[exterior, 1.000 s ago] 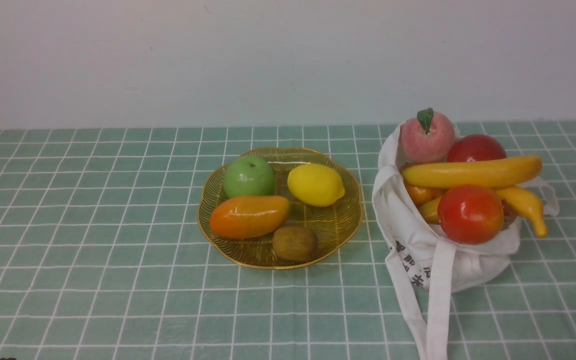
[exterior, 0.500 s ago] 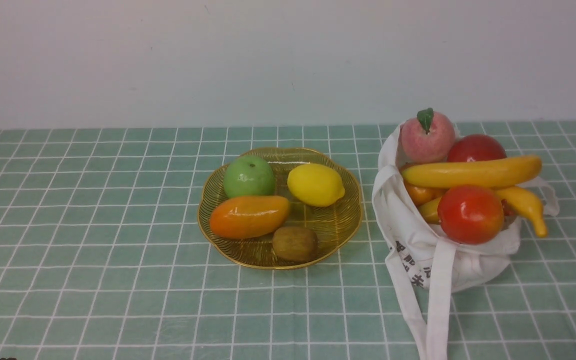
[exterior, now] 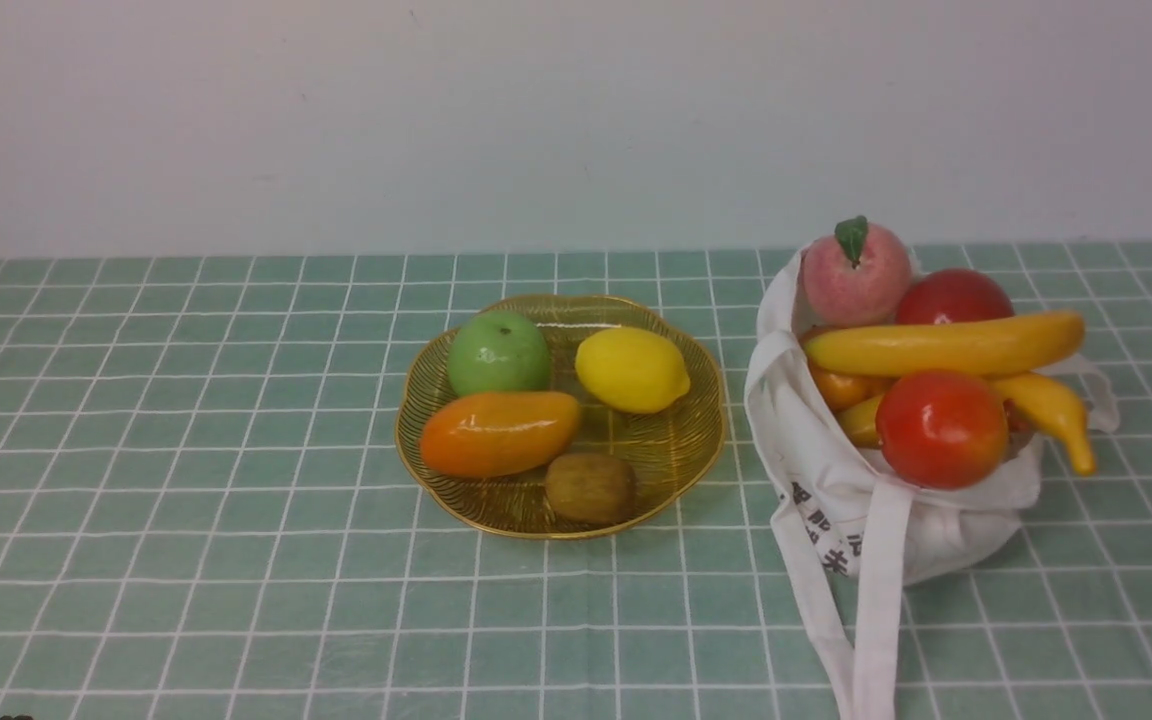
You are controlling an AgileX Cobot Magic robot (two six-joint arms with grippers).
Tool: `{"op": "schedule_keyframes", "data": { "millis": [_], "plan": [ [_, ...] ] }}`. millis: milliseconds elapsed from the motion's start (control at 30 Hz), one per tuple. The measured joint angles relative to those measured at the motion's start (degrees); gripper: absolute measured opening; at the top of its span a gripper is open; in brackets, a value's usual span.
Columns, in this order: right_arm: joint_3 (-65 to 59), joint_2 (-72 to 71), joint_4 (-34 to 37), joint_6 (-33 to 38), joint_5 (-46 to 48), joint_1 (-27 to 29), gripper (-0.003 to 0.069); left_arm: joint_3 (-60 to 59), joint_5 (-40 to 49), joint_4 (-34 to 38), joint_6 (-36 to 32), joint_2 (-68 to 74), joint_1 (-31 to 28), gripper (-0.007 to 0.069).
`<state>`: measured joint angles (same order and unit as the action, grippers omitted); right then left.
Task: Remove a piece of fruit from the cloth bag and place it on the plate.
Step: Use the right arm to grab a pomegranate from the bag
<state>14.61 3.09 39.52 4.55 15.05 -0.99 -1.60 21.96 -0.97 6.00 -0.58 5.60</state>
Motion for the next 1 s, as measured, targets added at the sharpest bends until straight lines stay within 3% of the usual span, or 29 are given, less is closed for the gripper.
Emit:
{"op": "schedule_keyframes", "data": {
  "millis": [300, 567, 833, 867, 933, 1000],
  "plan": [
    [15.7, 29.8, -11.9, 2.8, 17.3, 0.0, -0.0006, 0.0, 0.0, 0.0, 0.0, 0.0, 0.0, -0.0008],
    [27.2, 52.3, -13.7, 3.4, 25.8, 0.0, 0.0052, 0.0, 0.0, 0.0, 0.0, 0.0, 0.0, -0.0008],
    [36.3, 63.4, -13.7, 8.5, 28.7, -0.1, 0.0232, 0.0, 0.0, 0.0, 0.0, 0.0, 0.0, -0.0008],
    [37.4, 66.3, -13.4, 11.9, 29.3, -0.8, 0.0304, 0.0, 0.0, 0.0, 0.0, 0.0, 0.0, -0.0008],
    [37.8, 67.4, -13.0, 13.2, 29.4, -1.6, 0.0347, 0.0, 0.0, 0.0, 0.0, 0.0, 0.0, -0.0008],
    [39.1, 70.8, -12.0, 15.6, 29.6, -4.2, 0.0454, 0.0, 0.0, 0.0, 0.0, 0.0, 0.0, -0.0008]
  ]
}}
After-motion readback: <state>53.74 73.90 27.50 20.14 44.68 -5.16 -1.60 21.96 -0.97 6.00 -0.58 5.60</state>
